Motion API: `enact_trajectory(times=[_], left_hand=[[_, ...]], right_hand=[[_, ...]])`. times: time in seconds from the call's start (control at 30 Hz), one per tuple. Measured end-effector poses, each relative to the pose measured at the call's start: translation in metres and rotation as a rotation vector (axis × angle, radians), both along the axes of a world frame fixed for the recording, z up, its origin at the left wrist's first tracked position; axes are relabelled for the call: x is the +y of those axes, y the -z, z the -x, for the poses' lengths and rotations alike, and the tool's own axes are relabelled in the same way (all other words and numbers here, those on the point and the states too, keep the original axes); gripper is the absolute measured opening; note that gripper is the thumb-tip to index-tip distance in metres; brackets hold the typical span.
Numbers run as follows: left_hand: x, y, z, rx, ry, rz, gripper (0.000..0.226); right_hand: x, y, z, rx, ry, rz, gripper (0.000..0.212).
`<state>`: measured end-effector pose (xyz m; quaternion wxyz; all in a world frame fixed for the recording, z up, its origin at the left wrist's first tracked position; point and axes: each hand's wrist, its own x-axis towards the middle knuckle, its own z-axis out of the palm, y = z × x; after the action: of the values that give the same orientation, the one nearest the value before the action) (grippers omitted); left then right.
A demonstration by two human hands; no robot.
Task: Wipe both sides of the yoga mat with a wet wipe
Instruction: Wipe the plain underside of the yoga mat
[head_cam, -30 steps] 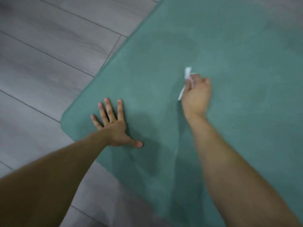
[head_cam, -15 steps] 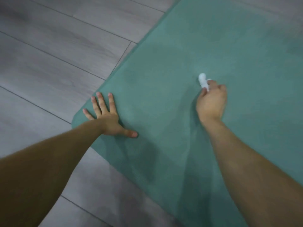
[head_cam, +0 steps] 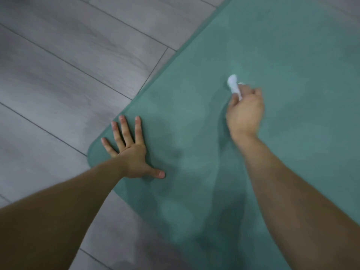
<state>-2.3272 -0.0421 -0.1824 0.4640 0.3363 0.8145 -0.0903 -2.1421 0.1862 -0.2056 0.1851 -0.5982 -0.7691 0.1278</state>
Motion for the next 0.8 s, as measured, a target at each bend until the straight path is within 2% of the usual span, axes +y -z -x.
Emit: enact_trajectory(times=[0.07, 0.13, 0.17, 0.2, 0.27, 0.33, 0.4, 0.43, 0.47, 0.53, 0.57, 0.6, 0.63, 0.7, 0.8], left_hand=[[0.003, -0.003, 0.000, 0.010, -0.030, 0.012, 0.189], [0.007, -0.005, 0.000, 0.024, -0.060, 0.031, 0.192], [0.008, -0.005, 0.000, 0.023, -0.065, 0.031, 0.192], [0.008, -0.005, 0.001, 0.016, -0.066, 0.025, 0.192], [0.008, -0.003, 0.003, -0.010, -0.054, 0.008, 0.191], [0.008, -0.002, 0.006, -0.026, -0.039, 0.017, 0.190], [0.009, -0.002, 0.010, -0.037, -0.041, 0.040, 0.189], [0.009, -0.003, 0.011, -0.044, -0.044, 0.052, 0.188], [0.009, -0.004, 0.011, -0.049, -0.041, 0.067, 0.188], [0.012, -0.006, 0.011, -0.045, -0.026, 0.113, 0.186], [0.013, -0.007, 0.011, -0.039, -0.021, 0.133, 0.185], [0.014, -0.007, 0.011, -0.036, -0.016, 0.138, 0.184], [0.014, -0.008, 0.011, -0.043, -0.016, 0.125, 0.184], [0.012, -0.006, 0.012, -0.066, -0.028, 0.076, 0.185], [0.012, -0.005, 0.012, -0.062, -0.040, 0.067, 0.186]], right_hand=[[-0.068, 0.001, 0.047, 0.084, -0.440, 0.005, 0.032], [-0.113, -0.003, 0.070, 0.032, -0.939, -0.007, 0.032], [-0.107, -0.003, 0.073, -0.002, -1.084, -0.011, 0.031], [-0.086, -0.002, 0.071, -0.016, -1.140, -0.024, 0.032], [-0.025, 0.003, 0.062, -0.044, -0.970, -0.085, 0.033], [0.039, 0.000, 0.053, -0.065, -0.554, -0.090, 0.032], [0.053, -0.002, 0.066, -0.029, -0.206, 0.004, 0.034], [0.035, 0.001, 0.082, -0.026, -0.210, 0.013, 0.034], [0.005, 0.005, 0.099, -0.002, -0.365, 0.034, 0.034], [-0.061, 0.010, 0.118, 0.022, -0.927, 0.052, 0.034], [-0.076, 0.010, 0.120, 0.006, -1.137, 0.036, 0.032], [-0.069, 0.008, 0.118, -0.003, -1.255, 0.017, 0.029], [-0.045, 0.006, 0.117, 0.013, -1.271, -0.013, 0.028], [0.021, 0.000, 0.115, -0.019, -1.018, -0.047, 0.030], [0.072, -0.009, 0.121, -0.083, -0.382, 0.005, 0.030]])
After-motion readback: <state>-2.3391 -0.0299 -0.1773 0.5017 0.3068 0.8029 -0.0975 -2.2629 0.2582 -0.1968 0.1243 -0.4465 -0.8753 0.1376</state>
